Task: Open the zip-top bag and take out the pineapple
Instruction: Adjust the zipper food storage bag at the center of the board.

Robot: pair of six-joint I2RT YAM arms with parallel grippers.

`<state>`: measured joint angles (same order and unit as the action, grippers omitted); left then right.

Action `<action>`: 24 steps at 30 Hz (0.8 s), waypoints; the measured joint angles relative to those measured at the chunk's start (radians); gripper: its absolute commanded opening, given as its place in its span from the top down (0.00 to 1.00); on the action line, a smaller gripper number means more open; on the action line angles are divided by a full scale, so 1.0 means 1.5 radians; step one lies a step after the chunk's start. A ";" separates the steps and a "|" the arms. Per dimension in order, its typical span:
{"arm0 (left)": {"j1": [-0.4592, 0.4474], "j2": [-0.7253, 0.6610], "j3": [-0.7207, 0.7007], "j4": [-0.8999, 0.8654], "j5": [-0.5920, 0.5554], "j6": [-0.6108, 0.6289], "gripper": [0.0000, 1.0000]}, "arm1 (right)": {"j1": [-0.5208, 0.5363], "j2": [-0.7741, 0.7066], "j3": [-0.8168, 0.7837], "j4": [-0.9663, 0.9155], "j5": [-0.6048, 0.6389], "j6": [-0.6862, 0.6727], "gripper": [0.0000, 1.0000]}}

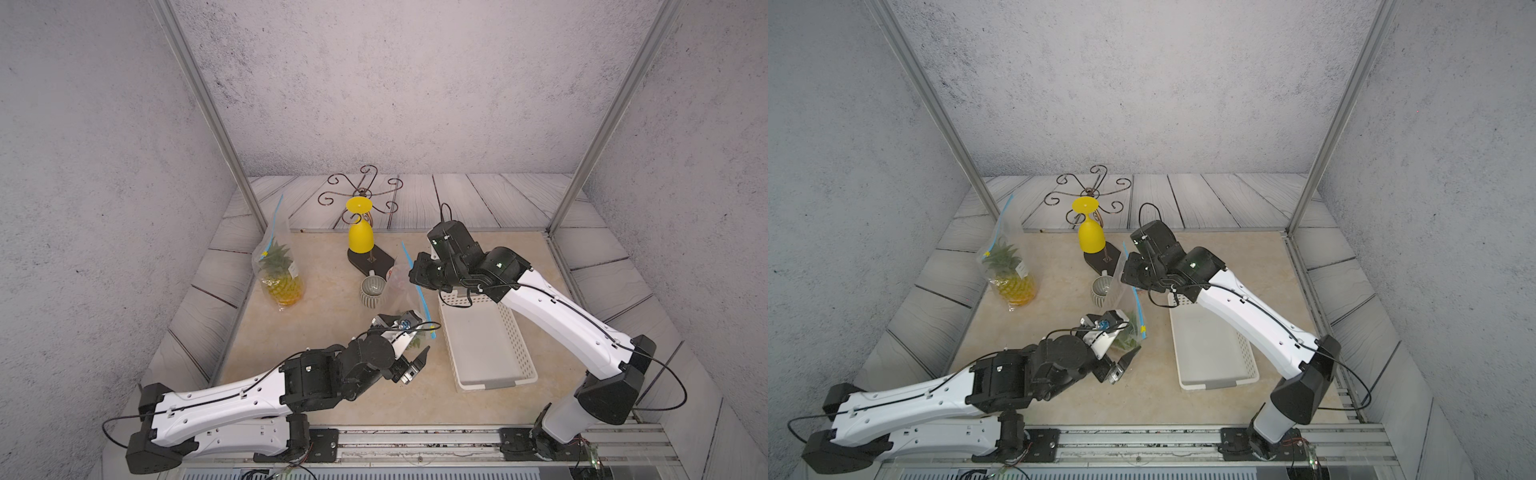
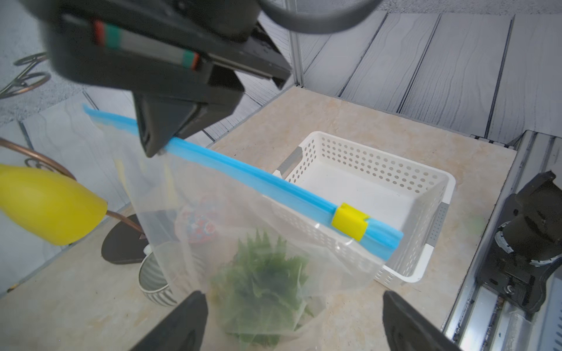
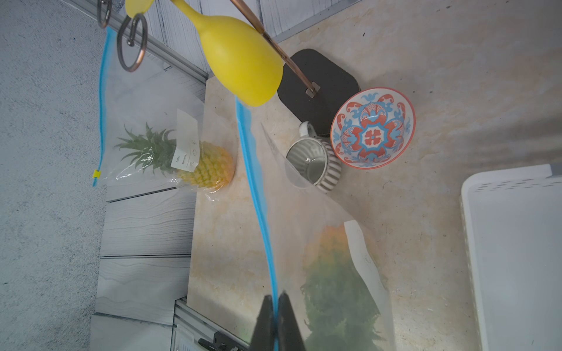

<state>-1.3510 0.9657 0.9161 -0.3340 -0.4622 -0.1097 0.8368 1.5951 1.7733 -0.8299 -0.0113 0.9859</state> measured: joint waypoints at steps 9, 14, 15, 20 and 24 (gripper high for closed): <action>-0.017 0.064 -0.017 0.103 -0.073 0.061 0.16 | -0.019 0.000 -0.003 -0.006 -0.047 0.064 1.00; -0.017 0.083 -0.017 0.131 -0.119 0.055 1.00 | -0.021 0.000 -0.011 -0.007 -0.051 0.080 1.00; -0.017 0.081 -0.017 0.130 -0.125 0.051 1.00 | -0.021 0.000 -0.012 -0.007 -0.050 0.081 1.00; -0.018 0.007 -0.036 0.088 -0.171 0.014 1.00 | -0.023 -0.006 -0.023 -0.013 -0.031 0.086 1.00; 0.006 -0.113 -0.049 0.038 -0.169 -0.004 1.00 | -0.016 -0.029 -0.043 -0.024 -0.031 0.089 1.00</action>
<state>-1.3415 0.7967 0.8425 -0.2771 -0.7155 -0.1150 0.8131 1.5513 1.7084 -0.8654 -0.0574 1.1198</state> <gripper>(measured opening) 0.050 0.048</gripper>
